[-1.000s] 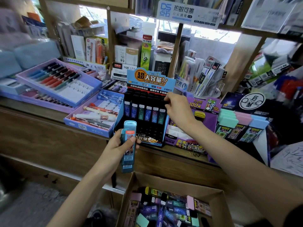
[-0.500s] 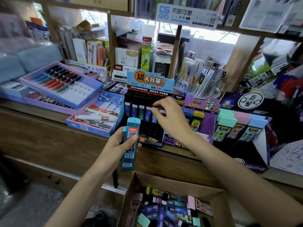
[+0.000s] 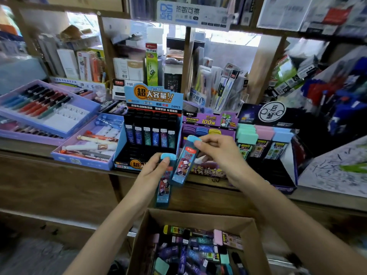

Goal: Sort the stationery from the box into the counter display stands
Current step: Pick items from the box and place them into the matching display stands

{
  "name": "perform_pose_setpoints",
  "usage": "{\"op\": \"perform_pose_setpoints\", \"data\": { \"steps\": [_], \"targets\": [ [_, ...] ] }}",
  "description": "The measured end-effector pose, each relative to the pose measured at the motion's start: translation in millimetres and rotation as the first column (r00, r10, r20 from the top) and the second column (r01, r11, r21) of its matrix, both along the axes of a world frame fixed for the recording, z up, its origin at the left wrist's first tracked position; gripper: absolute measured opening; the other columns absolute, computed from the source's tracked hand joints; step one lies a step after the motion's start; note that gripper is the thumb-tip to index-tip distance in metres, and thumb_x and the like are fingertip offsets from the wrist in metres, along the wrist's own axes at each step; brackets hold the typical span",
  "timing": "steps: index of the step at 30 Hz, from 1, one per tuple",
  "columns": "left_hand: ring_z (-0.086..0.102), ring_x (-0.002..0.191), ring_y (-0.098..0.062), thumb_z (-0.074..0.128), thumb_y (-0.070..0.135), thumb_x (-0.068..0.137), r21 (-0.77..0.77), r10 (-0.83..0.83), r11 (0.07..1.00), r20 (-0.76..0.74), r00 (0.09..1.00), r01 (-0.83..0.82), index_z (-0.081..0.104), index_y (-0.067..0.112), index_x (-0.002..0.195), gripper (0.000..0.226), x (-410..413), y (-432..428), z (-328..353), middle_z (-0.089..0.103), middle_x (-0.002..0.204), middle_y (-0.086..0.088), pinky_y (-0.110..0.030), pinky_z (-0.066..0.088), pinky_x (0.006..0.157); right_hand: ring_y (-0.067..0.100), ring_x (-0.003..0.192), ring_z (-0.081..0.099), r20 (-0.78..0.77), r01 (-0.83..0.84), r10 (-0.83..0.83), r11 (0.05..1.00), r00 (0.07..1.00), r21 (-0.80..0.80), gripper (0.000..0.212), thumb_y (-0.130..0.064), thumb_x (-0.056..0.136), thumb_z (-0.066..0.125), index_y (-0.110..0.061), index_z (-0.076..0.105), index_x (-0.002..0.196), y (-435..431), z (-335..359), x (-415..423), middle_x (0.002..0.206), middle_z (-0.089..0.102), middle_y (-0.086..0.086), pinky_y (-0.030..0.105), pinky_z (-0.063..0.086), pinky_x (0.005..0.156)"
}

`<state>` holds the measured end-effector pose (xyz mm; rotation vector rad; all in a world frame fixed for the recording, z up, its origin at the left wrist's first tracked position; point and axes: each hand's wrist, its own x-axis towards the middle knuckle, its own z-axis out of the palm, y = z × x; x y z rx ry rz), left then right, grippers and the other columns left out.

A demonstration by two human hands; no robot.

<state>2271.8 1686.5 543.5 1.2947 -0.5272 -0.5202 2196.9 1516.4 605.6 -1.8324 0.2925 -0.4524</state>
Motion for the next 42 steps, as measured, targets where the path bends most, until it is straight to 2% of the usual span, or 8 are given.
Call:
{"op": "perform_pose_setpoints", "data": {
  "steps": [3, 8, 13, 18, 24, 30, 36, 42],
  "targets": [
    [0.067, 0.091, -0.015, 0.051, 0.043, 0.081, 0.015, 0.003, 1.000, 0.040, 0.999, -0.003, 0.067, 0.036, 0.090, 0.019, -3.3, -15.2, 3.2, 0.071, 0.094, 0.006, -0.029, 0.054, 0.071, 0.005, 0.060, 0.060, 0.059, 0.112, -0.109, 0.992, 0.992, -0.049, 0.006, -0.016, 0.087, 0.066, -0.018, 0.069, 0.082, -41.6, 16.5, -14.1, 0.067, 0.068, -0.006, 0.021, 0.049, 0.057],
    [0.067, 0.084, -0.015, 0.049, 0.030, 0.093, 0.013, 0.017, 1.000, 0.070, 0.997, -0.018, 0.063, 0.019, 0.106, 0.022, -10.1, -34.6, 9.2, 0.070, 0.096, -0.003, -0.023, 0.052, 0.063, 0.016, 0.074, 0.061, 0.111, 0.280, -0.258, 0.877, 0.960, -0.389, 0.007, -0.017, 0.083, 0.070, -0.021, 0.065, 0.085, -90.2, 31.4, -16.6, 0.074, 0.060, -0.007, 0.029, 0.051, 0.070],
    [0.066, 0.086, -0.012, 0.047, 0.028, 0.095, 0.035, 0.040, 0.998, 0.147, 0.988, -0.046, 0.063, 0.024, 0.103, 0.018, -13.3, -54.5, 24.8, 0.071, 0.088, 0.006, -0.031, 0.051, 0.079, 0.005, 0.068, 0.056, 0.164, 0.303, -0.256, 0.759, 0.953, -0.576, 0.007, -0.018, 0.083, 0.070, -0.019, 0.067, 0.088, -100.1, 24.1, -2.4, 0.073, 0.061, -0.011, 0.019, 0.046, 0.067],
    [0.062, 0.086, 0.004, 0.049, 0.021, 0.097, 0.040, 0.018, 0.999, 0.352, 0.936, -0.034, 0.063, 0.024, 0.099, 0.015, -3.0, -80.7, 50.0, 0.068, 0.092, 0.012, -0.007, 0.045, 0.070, 0.026, 0.098, 0.051, 0.095, 0.177, -0.222, 0.384, 0.970, -0.906, 0.024, -0.030, 0.086, 0.064, -0.013, 0.068, 0.102, -105.5, 9.5, 7.2, 0.097, 0.065, 0.006, 0.037, 0.040, 0.081],
    [0.062, 0.081, -0.001, 0.056, 0.007, 0.092, -0.001, 0.021, 1.000, 0.423, 0.906, -0.022, 0.060, 0.022, 0.091, 0.015, 8.6, -109.5, 73.5, 0.067, 0.087, 0.008, -0.015, 0.051, 0.074, 0.030, 0.100, 0.049, 0.119, 0.150, -0.145, 0.232, 0.982, -0.961, 0.024, -0.023, 0.084, 0.067, -0.008, 0.062, 0.101, -106.8, -3.1, 2.6, 0.098, 0.063, 0.008, 0.037, 0.033, 0.079],
    [0.061, 0.078, 0.008, 0.059, 0.003, 0.090, 0.034, -0.001, 0.999, 0.531, 0.847, -0.020, 0.057, 0.023, 0.088, 0.020, 14.0, -125.9, 80.9, 0.064, 0.092, 0.007, -0.013, 0.050, 0.076, 0.024, 0.101, 0.046, 0.213, 0.275, -0.184, 0.457, 0.960, -0.846, 0.023, -0.016, 0.089, 0.061, -0.009, 0.067, 0.110, -110.6, -12.7, -22.7, 0.104, 0.057, 0.006, 0.030, 0.032, 0.082],
    [0.064, 0.084, -0.002, 0.059, 0.004, 0.090, 0.136, -0.051, 0.990, 0.609, 0.791, -0.041, 0.056, 0.019, 0.094, 0.015, 12.4, -139.9, 70.1, 0.066, 0.090, 0.003, -0.021, 0.050, 0.082, 0.021, 0.104, 0.049, 0.288, 0.377, -0.244, 0.591, 0.926, -0.713, 0.018, -0.003, 0.088, 0.060, -0.005, 0.067, 0.104, -103.7, -44.4, -65.7, 0.107, 0.059, 0.007, 0.024, 0.035, 0.090],
    [0.058, 0.093, -0.027, 0.067, 0.016, 0.086, 0.209, -0.114, 0.898, 0.961, 0.253, -0.387, 0.067, 0.005, 0.106, 0.023, 19.4, -144.1, 54.8, 0.061, 0.101, -0.010, -0.037, 0.043, 0.079, 0.017, 0.104, 0.049, 0.012, 0.236, -0.327, 0.656, 0.945, -0.717, 0.027, -0.026, 0.095, 0.052, -0.009, 0.064, 0.112, -94.8, -83.9, -89.3, 0.109, 0.057, 0.002, 0.037, 0.049, 0.085]
  ]
}}
